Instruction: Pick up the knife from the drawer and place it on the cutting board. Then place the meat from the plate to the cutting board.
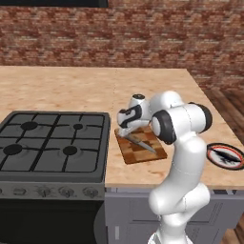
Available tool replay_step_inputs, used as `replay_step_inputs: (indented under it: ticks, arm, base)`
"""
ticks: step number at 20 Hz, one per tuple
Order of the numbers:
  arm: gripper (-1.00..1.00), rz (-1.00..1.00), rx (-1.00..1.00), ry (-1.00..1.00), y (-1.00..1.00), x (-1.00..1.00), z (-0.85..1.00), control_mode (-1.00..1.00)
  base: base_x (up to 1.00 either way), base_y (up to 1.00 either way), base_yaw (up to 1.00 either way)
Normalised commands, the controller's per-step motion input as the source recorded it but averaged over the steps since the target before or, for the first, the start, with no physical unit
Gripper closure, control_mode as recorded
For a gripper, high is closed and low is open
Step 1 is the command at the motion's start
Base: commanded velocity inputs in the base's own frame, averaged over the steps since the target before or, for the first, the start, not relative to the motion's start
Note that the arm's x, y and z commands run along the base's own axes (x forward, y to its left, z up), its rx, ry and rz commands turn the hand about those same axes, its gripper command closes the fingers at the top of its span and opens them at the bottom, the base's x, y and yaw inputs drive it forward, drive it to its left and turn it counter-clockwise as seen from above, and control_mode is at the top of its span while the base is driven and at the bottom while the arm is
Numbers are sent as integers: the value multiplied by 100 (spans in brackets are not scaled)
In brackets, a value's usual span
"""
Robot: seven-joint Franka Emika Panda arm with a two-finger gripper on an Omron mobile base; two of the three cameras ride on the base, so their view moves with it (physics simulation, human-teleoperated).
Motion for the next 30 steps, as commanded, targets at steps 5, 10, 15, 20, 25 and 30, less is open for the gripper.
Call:
replay_step_inputs:
  ticks: [5, 10, 15, 20, 25, 30]
  arm:
    - [-100, 0, 0, 0, -40, -8, 54, -100]
    - [-100, 7, 0, 0, -75, -36, 31, -100]
    - [-100, 10, 0, 0, -75, -53, 17, -100]
    - [-100, 10, 0, 0, -71, -68, 1, -100]
    - [-100, 0, 0, 0, -55, -52, 14, -100]
    - [-100, 0, 0, 3, -42, -50, 10, -100]
  base:
    - [0, 0, 0]
    - [0, 0, 0]
    - [0, 0, 0]
    - [0, 0, 0]
    - [0, 0, 0]
    - [0, 0, 0]
